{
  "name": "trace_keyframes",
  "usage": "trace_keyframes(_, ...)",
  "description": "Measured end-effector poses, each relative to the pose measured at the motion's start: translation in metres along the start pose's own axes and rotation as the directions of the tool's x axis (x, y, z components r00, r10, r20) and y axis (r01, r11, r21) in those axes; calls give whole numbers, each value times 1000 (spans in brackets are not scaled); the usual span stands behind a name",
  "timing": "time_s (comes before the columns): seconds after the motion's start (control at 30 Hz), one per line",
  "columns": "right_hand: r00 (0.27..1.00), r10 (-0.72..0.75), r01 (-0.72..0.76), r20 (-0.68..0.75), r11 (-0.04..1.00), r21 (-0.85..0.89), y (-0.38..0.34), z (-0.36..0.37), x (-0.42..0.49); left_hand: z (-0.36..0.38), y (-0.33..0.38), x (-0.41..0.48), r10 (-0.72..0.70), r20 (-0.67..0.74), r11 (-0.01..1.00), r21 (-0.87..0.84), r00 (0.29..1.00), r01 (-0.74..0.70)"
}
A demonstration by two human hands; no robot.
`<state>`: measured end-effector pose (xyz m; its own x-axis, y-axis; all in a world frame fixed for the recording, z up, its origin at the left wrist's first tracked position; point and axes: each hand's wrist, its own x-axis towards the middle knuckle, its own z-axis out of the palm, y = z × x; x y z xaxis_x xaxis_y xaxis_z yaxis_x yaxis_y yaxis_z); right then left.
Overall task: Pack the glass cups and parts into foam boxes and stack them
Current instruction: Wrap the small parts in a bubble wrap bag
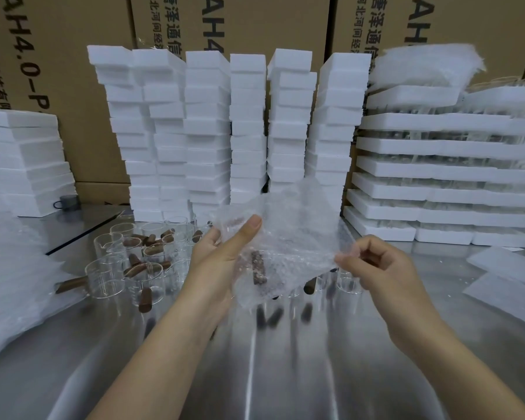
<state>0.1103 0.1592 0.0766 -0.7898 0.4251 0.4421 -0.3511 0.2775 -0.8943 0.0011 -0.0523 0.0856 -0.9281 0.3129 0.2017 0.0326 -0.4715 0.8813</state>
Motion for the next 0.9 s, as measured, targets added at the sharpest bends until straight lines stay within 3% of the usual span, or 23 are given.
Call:
trace_keyframes(0.07, 985, 31, -44, -173, 996, -72, 3, 0, -1, 1, -4, -1, 53, 13, 998, 46, 998, -54)
trace_keyframes(0.13, 967, 91, -97, -239, 995, -14, 5, 3, -3, 5, -6, -3, 84, 33, 995, 43, 996, -86)
trace_keyframes(0.23, 972, 232, -226, -39, 967, 119, 5, 13, -9, 11, -6, -9, 111, 33, 993, 45, 993, -112)
trace_keyframes(0.3, 978, 194, -199, 79, 978, 64, 6, 22, -15, 8, -11, -6, 140, 45, 985, 91, 989, -144)
trace_keyframes(0.4, 990, 117, -118, 73, 993, 4, 6, 25, -18, 6, -9, -6, 129, 133, 956, 246, 983, -159)
trace_keyframes(0.53, 979, 109, -135, 174, 980, 146, 7, 20, -13, 9, -7, -10, 52, 289, 929, 337, 956, -153)
trace_keyframes(0.67, 936, 55, -160, 346, 946, 283, 2, 18, -13, 9, -13, -8, 4, 300, 926, 360, 954, -117)
trace_keyframes(0.9, 955, 102, -205, 278, 904, 375, 0, 19, -14, 9, -14, -8, -110, 293, 947, 322, 950, 11)
